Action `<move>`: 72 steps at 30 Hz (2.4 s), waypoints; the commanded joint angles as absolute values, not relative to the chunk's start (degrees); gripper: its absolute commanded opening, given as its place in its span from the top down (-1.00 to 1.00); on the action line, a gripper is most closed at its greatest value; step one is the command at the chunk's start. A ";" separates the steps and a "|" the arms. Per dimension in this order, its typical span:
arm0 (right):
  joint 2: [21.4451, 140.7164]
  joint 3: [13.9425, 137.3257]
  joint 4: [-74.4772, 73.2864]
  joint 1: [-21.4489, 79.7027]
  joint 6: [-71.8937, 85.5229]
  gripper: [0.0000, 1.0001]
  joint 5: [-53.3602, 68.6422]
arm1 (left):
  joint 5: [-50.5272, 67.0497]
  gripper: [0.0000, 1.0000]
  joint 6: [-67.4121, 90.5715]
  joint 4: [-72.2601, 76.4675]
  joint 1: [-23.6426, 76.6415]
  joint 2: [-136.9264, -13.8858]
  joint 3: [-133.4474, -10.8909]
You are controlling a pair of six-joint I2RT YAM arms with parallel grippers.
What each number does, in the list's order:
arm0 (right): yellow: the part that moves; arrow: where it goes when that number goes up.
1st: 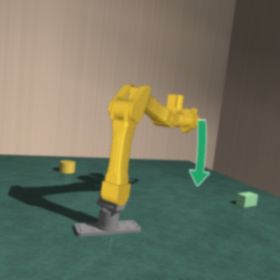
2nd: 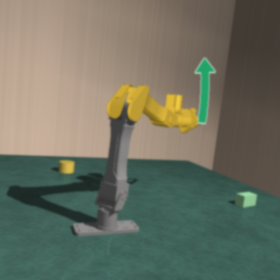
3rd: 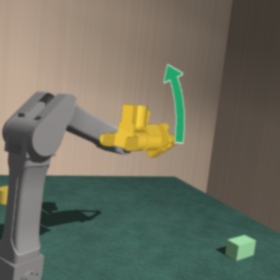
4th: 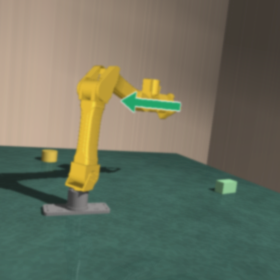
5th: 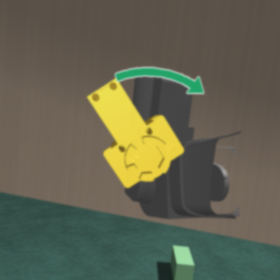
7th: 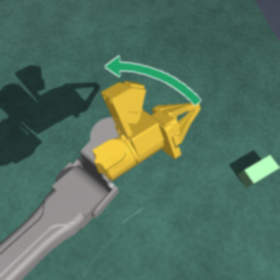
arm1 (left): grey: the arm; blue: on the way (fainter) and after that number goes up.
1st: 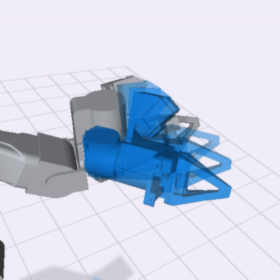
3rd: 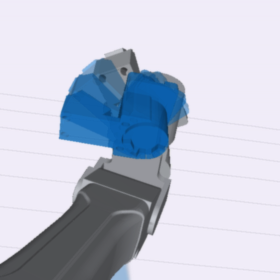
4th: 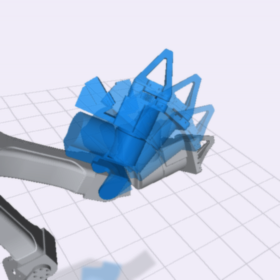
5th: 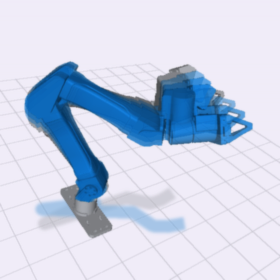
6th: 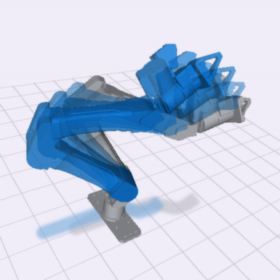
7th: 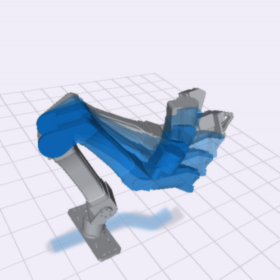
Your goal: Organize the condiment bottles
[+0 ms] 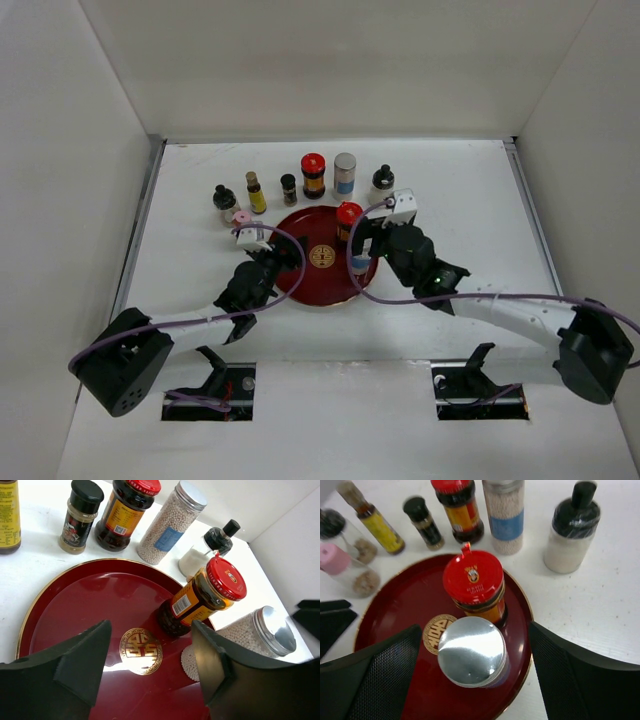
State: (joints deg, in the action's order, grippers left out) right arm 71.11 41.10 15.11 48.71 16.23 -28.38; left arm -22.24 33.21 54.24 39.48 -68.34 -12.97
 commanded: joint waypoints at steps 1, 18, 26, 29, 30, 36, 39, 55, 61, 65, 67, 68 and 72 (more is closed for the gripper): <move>65.23 39.82 20.82 47.51 16.43 -0.79 -26.55 | -22.32 -0.19 31.47 55.56 40.21 -67.51 -16.16; 58.98 27.95 24.17 35.64 31.90 -0.25 -25.93 | -17.50 -0.09 19.08 16.10 37.75 -92.52 -66.41; 53.88 26.02 24.17 34.67 32.70 -0.34 -25.40 | -16.08 -0.52 11.08 1.68 37.40 -110.64 -91.13; 53.88 25.84 24.43 34.67 32.78 -0.35 -24.79 | -16.79 -0.55 10.28 0.27 37.31 -113.99 -95.53; 53.88 26.01 24.43 34.67 32.87 -0.35 -24.35 | -17.22 -0.55 9.85 0.18 37.22 -114.86 -96.41; 53.35 25.84 24.61 34.67 32.96 -0.36 -23.47 | -18.99 -0.57 7.03 0.61 37.04 -119.44 -100.28; 53.00 26.02 24.61 34.67 32.52 -0.37 -23.73 | -18.81 -0.57 6.68 0.88 36.61 -121.37 -101.86; 51.50 23.99 29.27 35.02 31.99 -0.35 -23.99 | -19.68 0.32 4.48 11.59 38.54 -116.47 -100.90; 51.42 23.73 29.71 35.29 31.82 -0.35 -24.26 | -22.41 0.34 1.59 17.39 39.68 -106.28 -96.60; 51.42 23.73 29.71 35.29 32.17 -0.35 -24.00 | -24.96 0.33 0.53 18.54 39.24 -98.72 -90.63; 51.50 23.82 29.71 35.37 32.17 -0.35 -23.64 | -25.83 0.33 0.96 18.98 39.33 -94.85 -86.24; 51.50 23.91 29.71 35.46 32.08 -0.35 -23.64 | -26.45 0.33 1.31 19.25 39.42 -92.92 -83.61; 51.68 23.82 29.71 35.37 32.34 -0.35 -23.56 | -29.87 0.33 3.33 21.44 40.12 -84.57 -71.23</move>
